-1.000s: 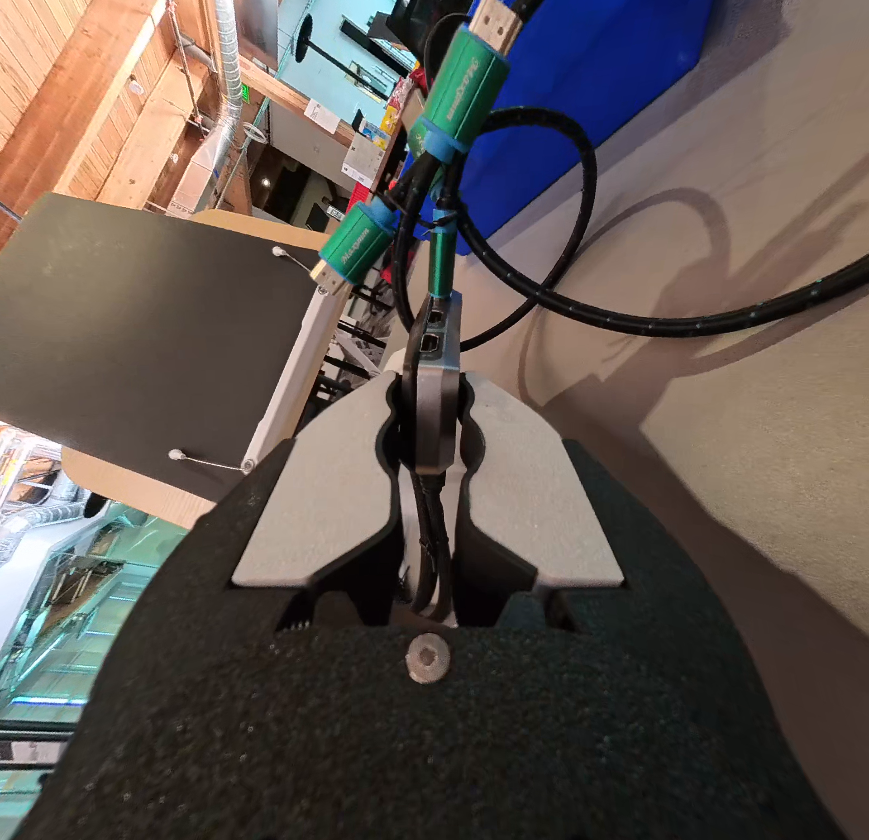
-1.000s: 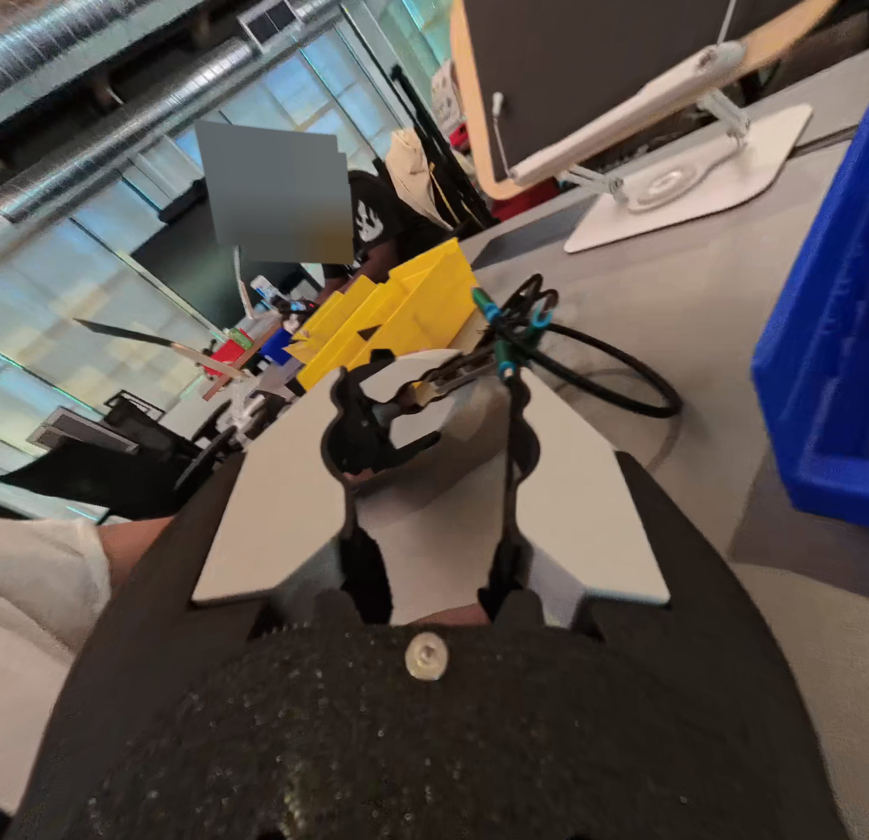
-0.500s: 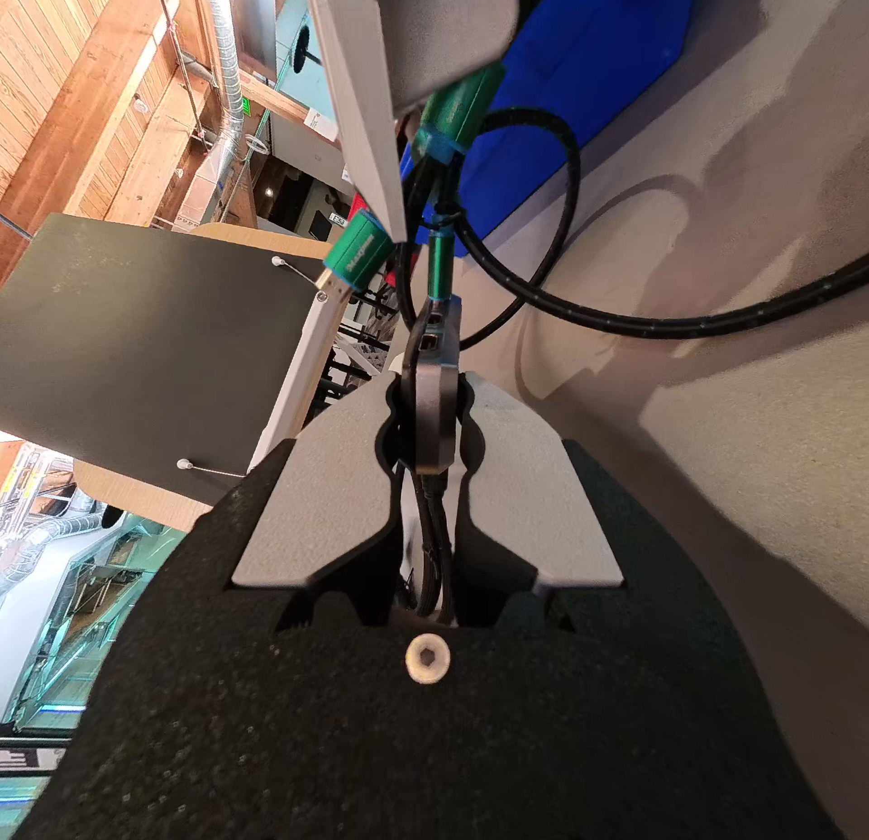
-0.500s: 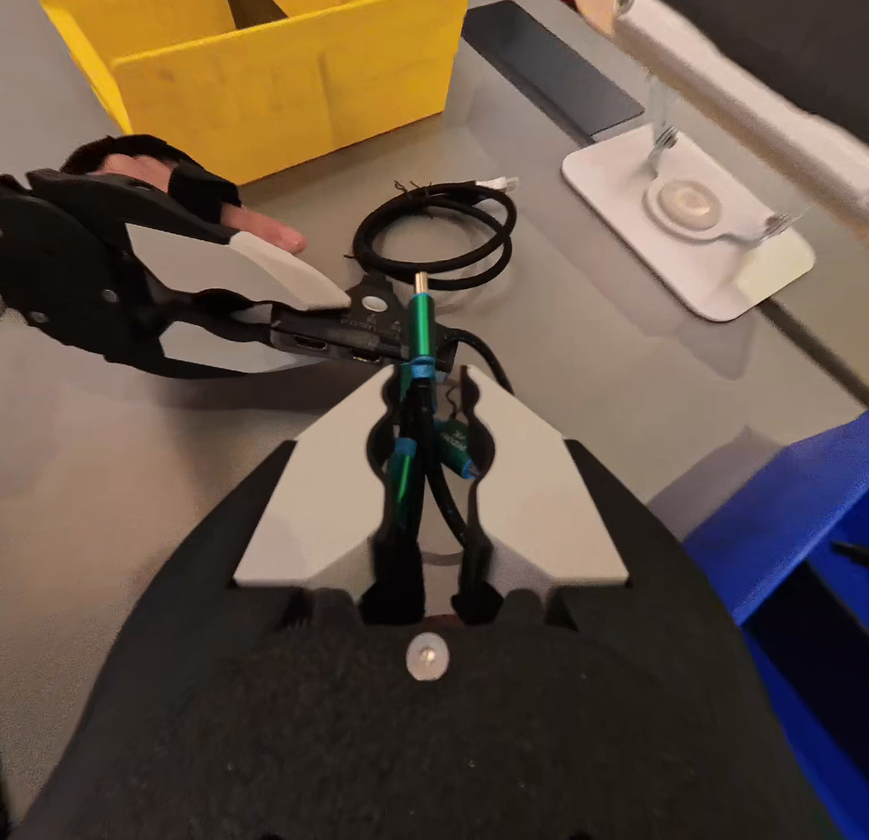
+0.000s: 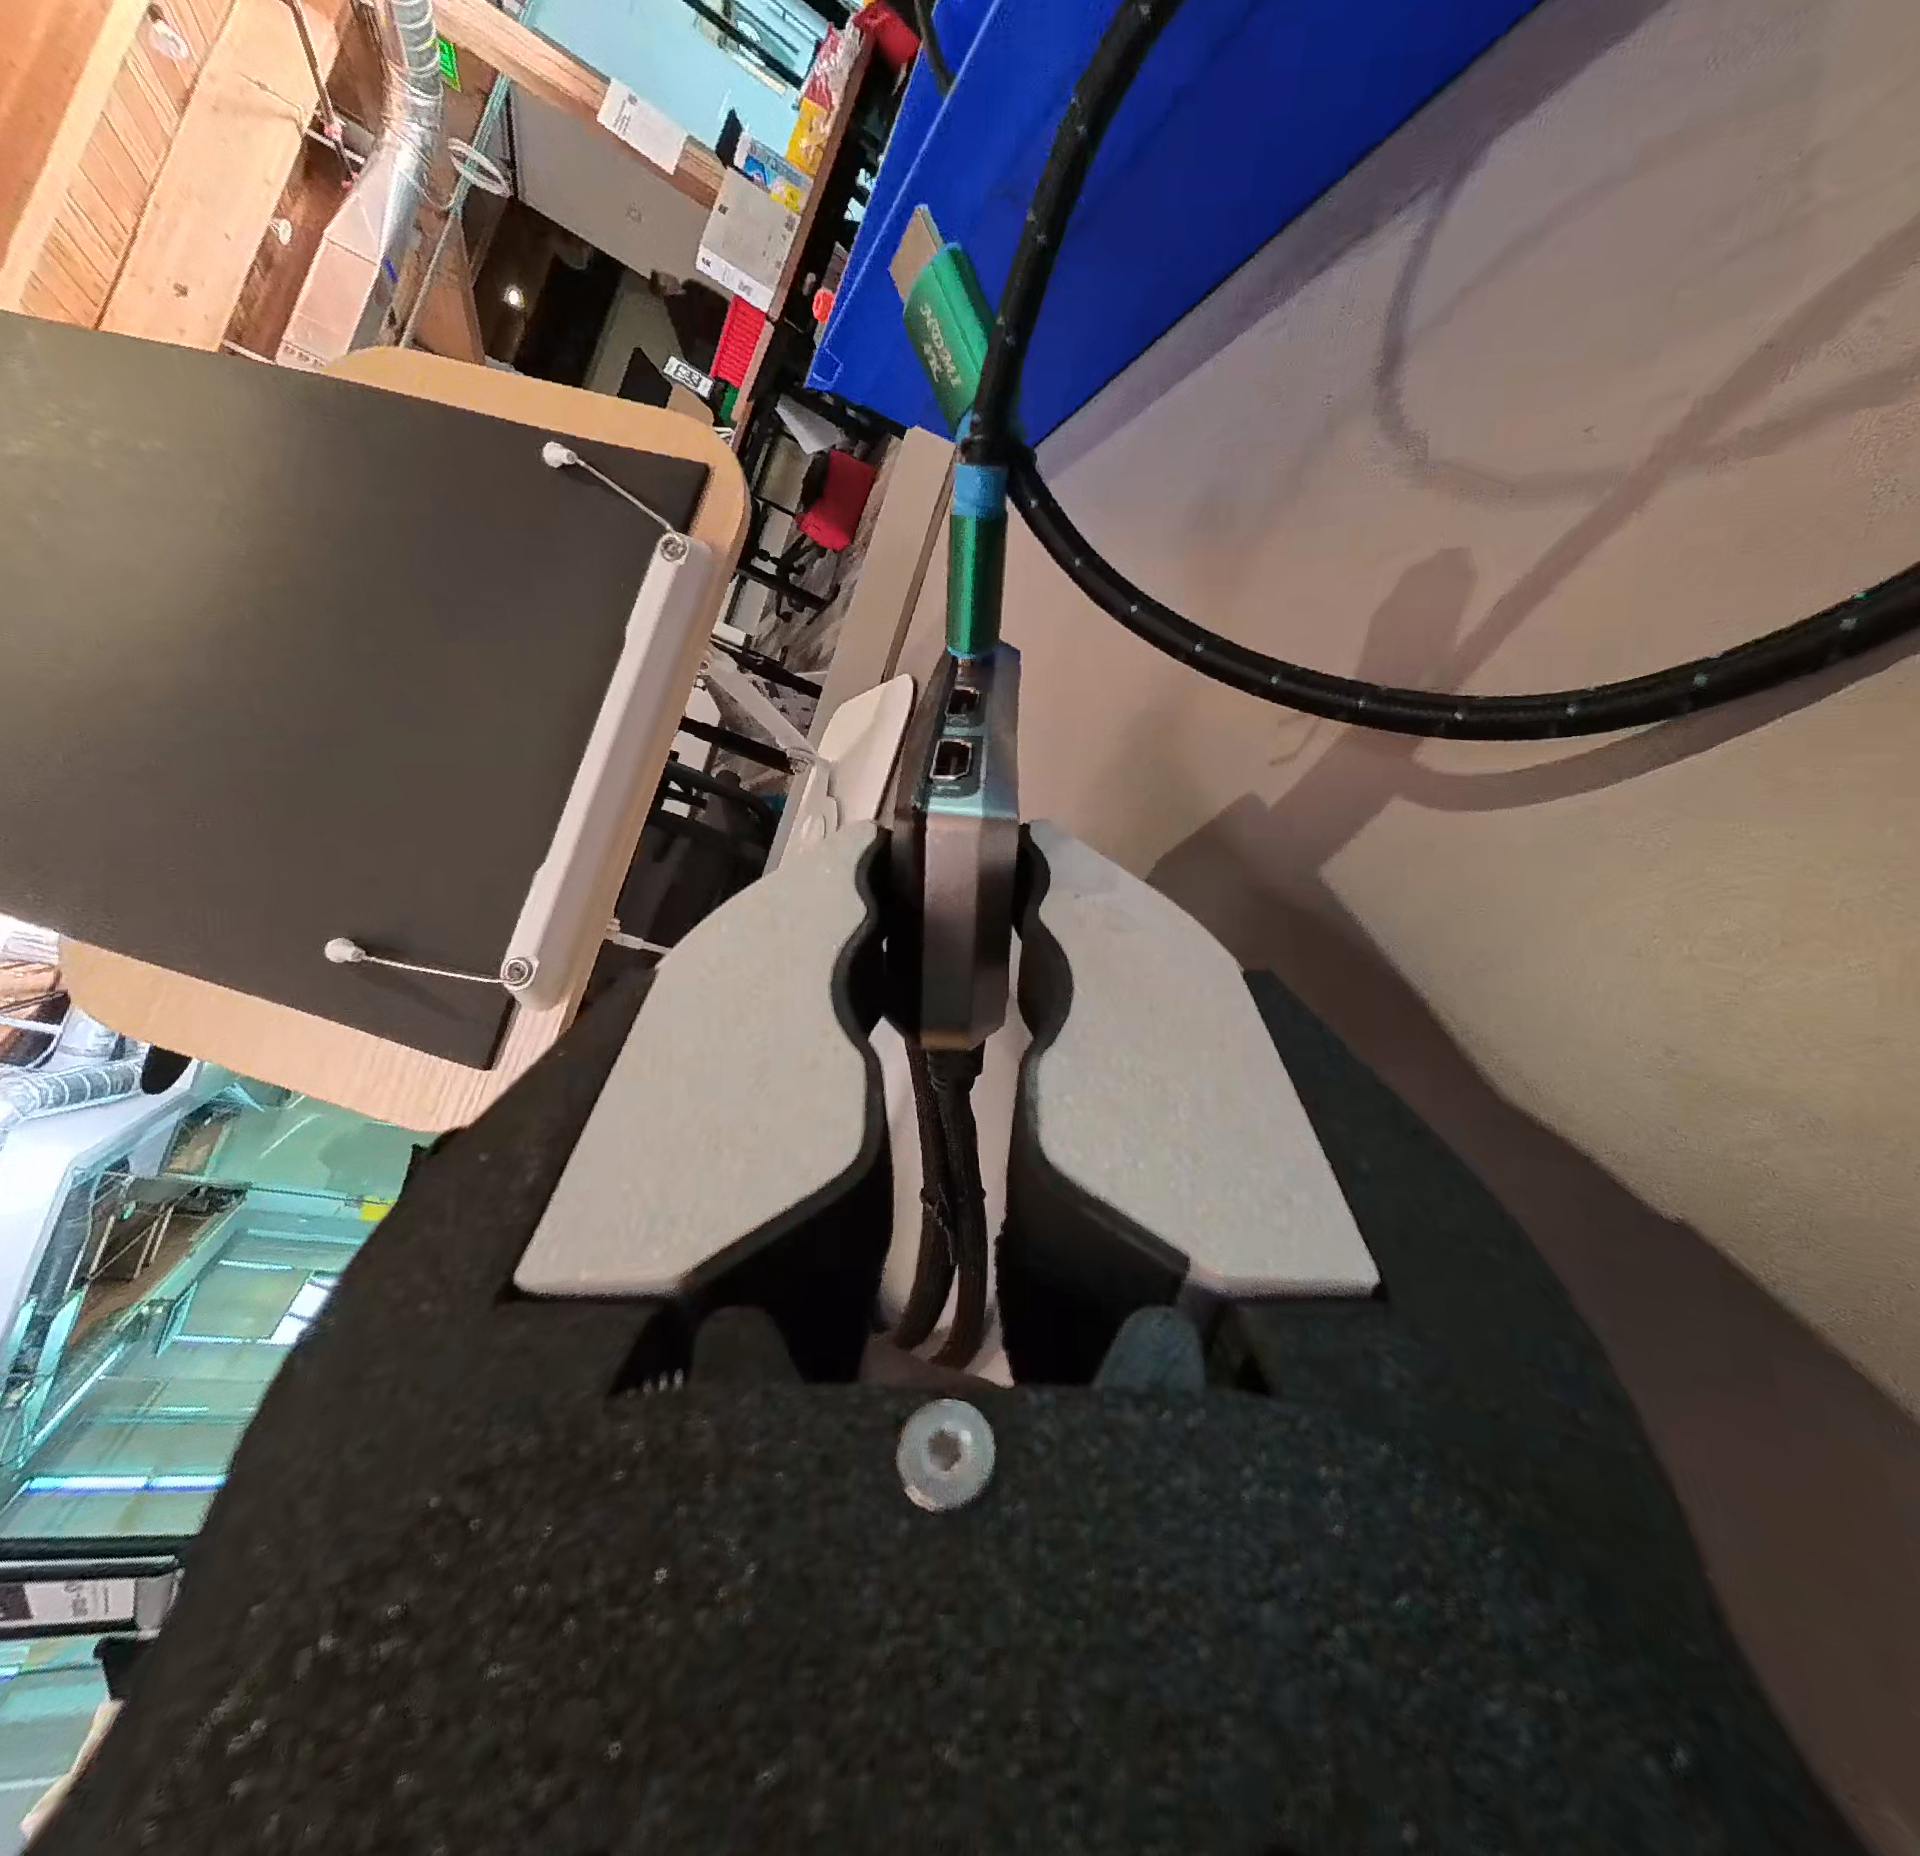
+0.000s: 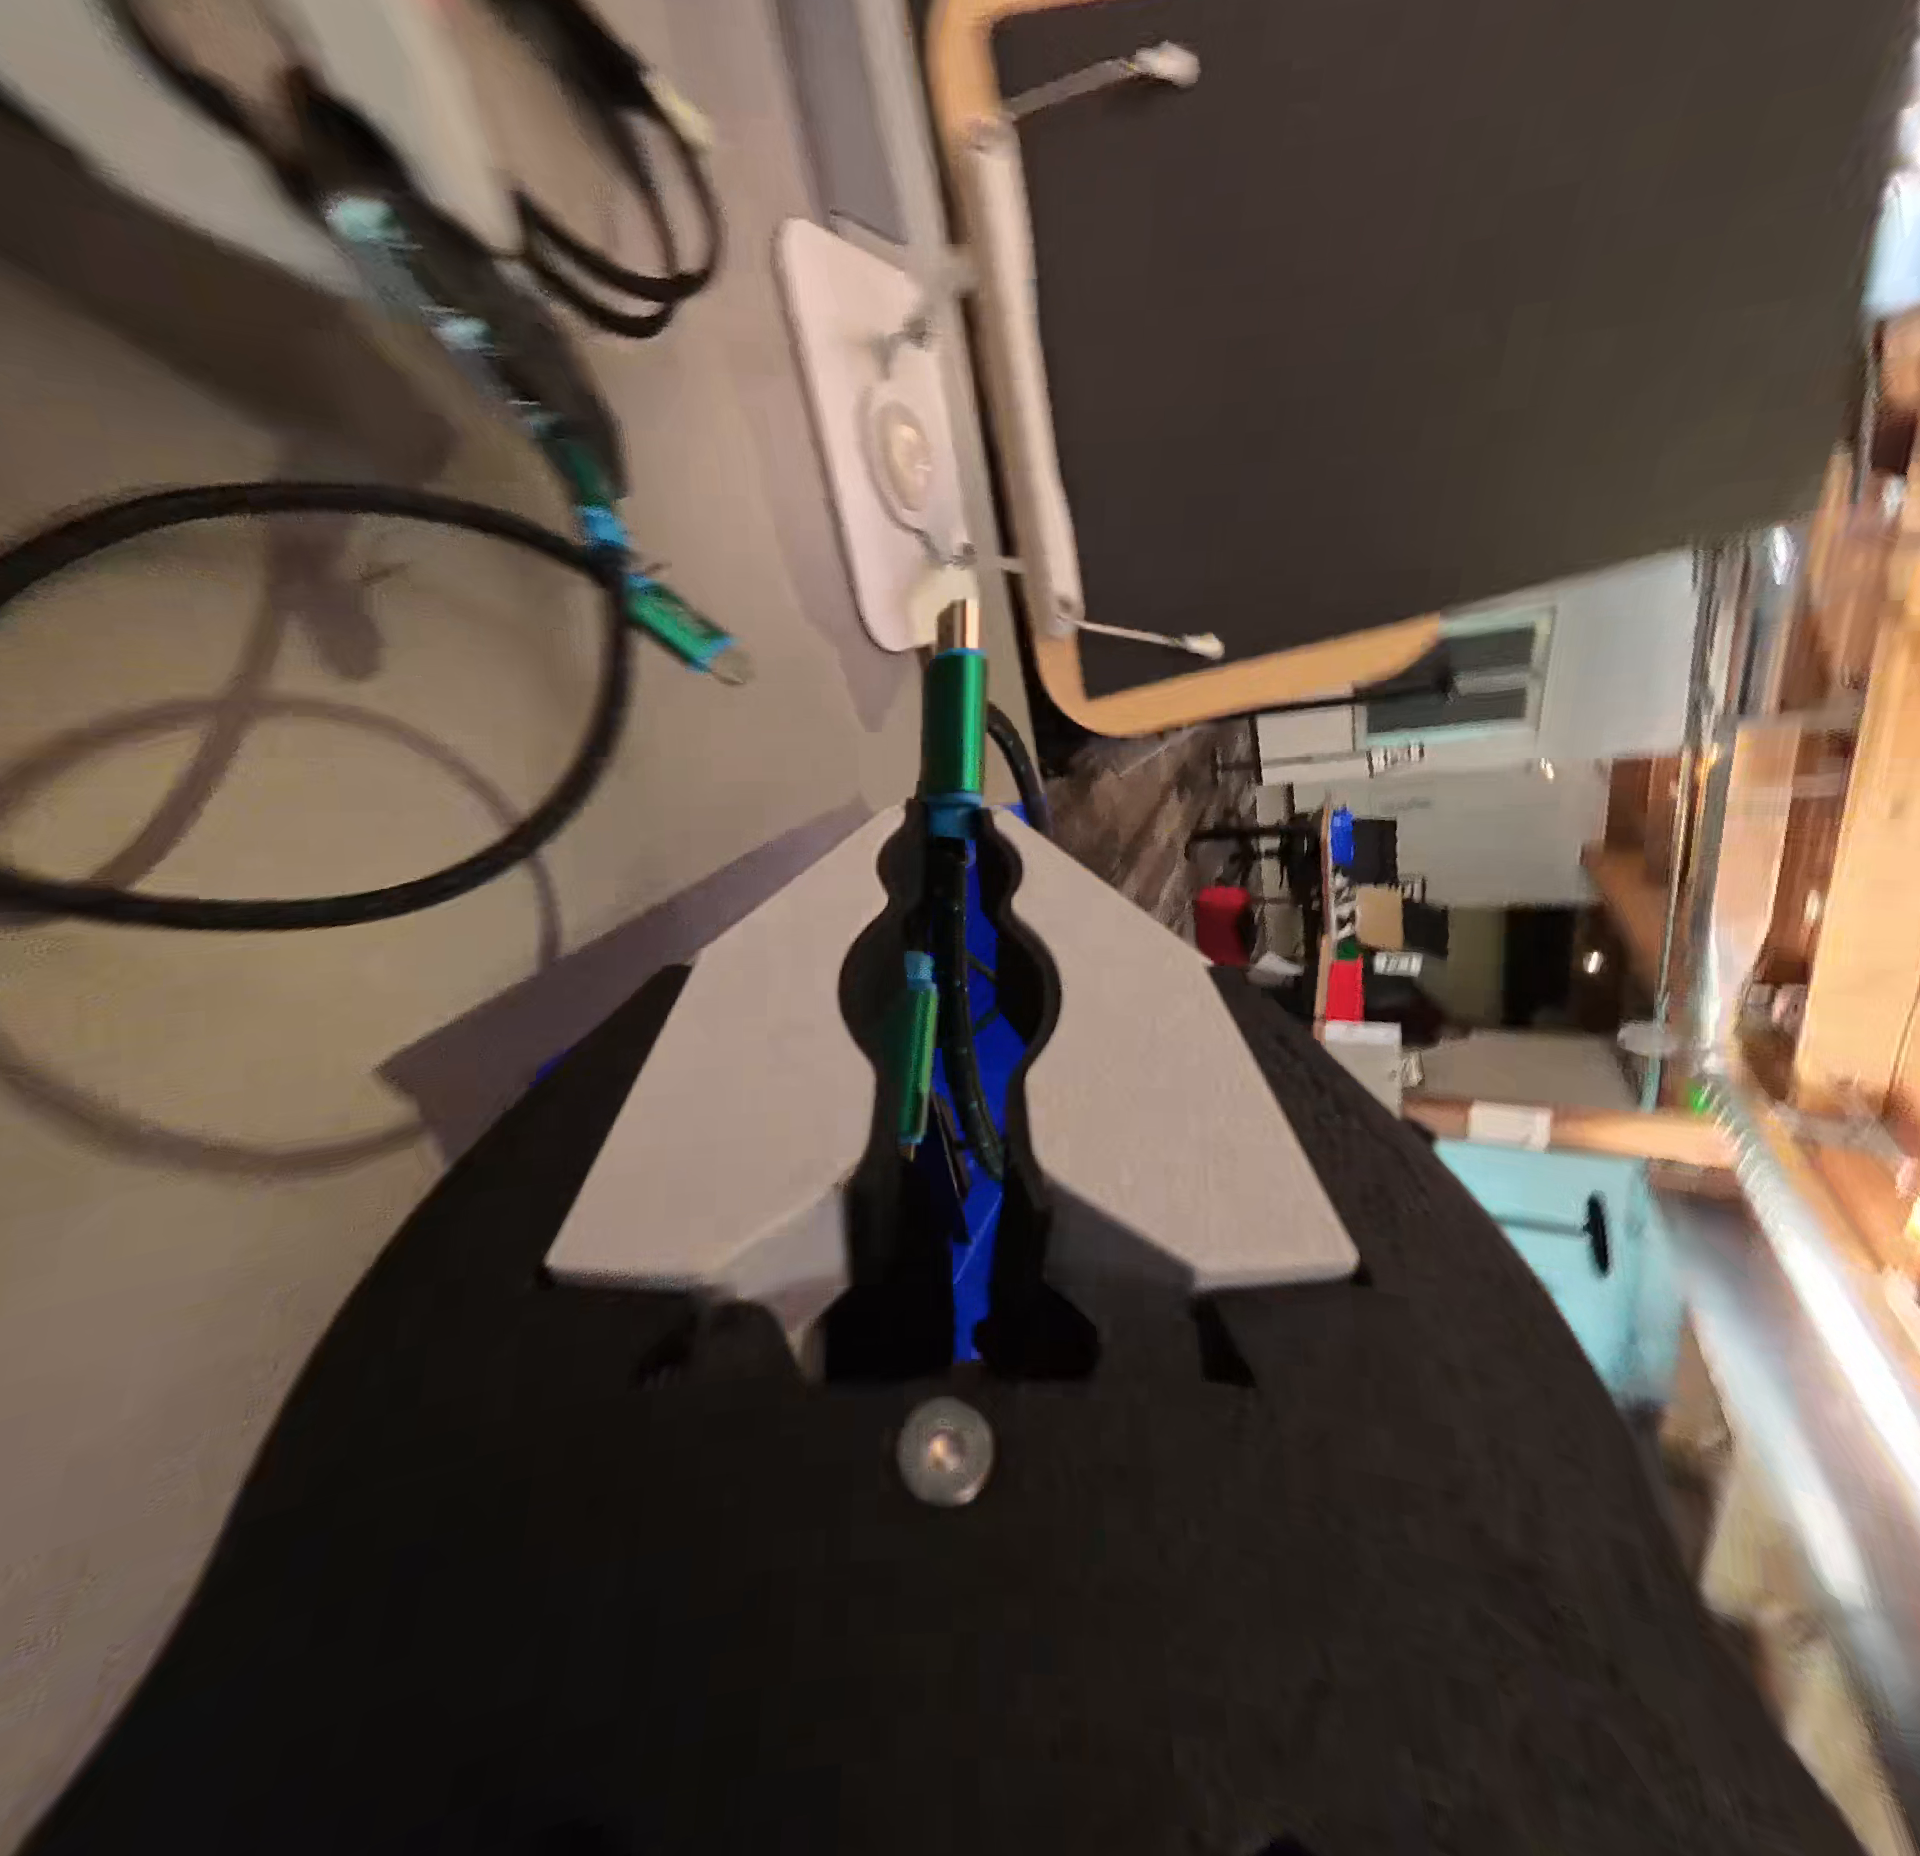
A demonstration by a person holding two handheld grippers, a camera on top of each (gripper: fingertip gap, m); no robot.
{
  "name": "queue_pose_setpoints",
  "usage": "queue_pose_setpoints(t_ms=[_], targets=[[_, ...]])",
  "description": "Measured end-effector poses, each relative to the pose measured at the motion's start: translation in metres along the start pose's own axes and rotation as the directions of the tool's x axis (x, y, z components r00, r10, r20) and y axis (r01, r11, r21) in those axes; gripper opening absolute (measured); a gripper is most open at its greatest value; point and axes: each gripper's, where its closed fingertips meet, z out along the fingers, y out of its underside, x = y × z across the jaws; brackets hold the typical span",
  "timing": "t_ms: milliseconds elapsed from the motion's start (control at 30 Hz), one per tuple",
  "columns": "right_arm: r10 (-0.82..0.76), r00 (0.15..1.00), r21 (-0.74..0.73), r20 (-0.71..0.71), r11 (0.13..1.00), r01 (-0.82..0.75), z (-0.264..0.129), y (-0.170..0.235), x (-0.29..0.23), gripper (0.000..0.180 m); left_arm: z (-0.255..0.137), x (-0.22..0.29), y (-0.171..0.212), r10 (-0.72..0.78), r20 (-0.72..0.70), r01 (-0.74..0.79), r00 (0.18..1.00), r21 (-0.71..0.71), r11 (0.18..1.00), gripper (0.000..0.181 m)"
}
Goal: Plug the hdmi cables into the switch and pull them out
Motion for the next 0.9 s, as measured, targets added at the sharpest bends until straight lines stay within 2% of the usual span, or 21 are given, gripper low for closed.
queue_pose_setpoints(t_ms=[100, 267, 467, 600, 667, 833, 900], targets=[[-0.224, 0.973, -0.051, 0.058, 0.973, 0.227, 0.01, -0.023, -0.047, 0.01, -0.002, 0.003, -0.005, 0.024, -0.018, -0.024, 1.0, 0.013, 1.0, 0.021], [-0.362, 0.926, 0.004, 0.11, 0.931, 0.364, 0.042, -0.05, -0.095, 0.01, -0.006, 0.007, -0.014, 0.056, -0.02, -0.055, 0.998, 0.036, 0.998, 0.021], [-0.502, 0.863, -0.023, 0.061, 0.863, 0.504, 0.058, -0.05, -0.097, 0.009, -0.007, 0.011, -0.016, 0.062, -0.04, -0.061, 0.997, 0.043, 0.997, 0.021], [-0.611, 0.792, -0.05, -0.005, 0.791, 0.61, 0.059, -0.048, -0.098, 0.01, -0.006, 0.01, -0.013, 0.015, -0.06, -0.013, 0.998, 0.031, 0.999, 0.021], [-0.637, 0.77, -0.064, -0.019, 0.77, 0.635, 0.062, -0.044, -0.105, 0.01, -0.006, 0.009, -0.013, -0.003, -0.071, 0.005, 0.997, 0.026, 1.0, 0.021], [-0.558, 0.83, -0.099, -0.016, 0.827, 0.554, 0.066, -0.041, -0.107, 0.009, -0.005, 0.01, -0.011, 0.013, -0.06, -0.013, 0.998, 0.007, 1.0, 0.021], [-0.567, 0.823, -0.102, -0.039, 0.821, 0.562, 0.064, -0.042, -0.104, 0.009, -0.003, 0.01, -0.008, 0.005, -0.066, -0.005, 0.998, -0.008, 1.0, 0.021]])
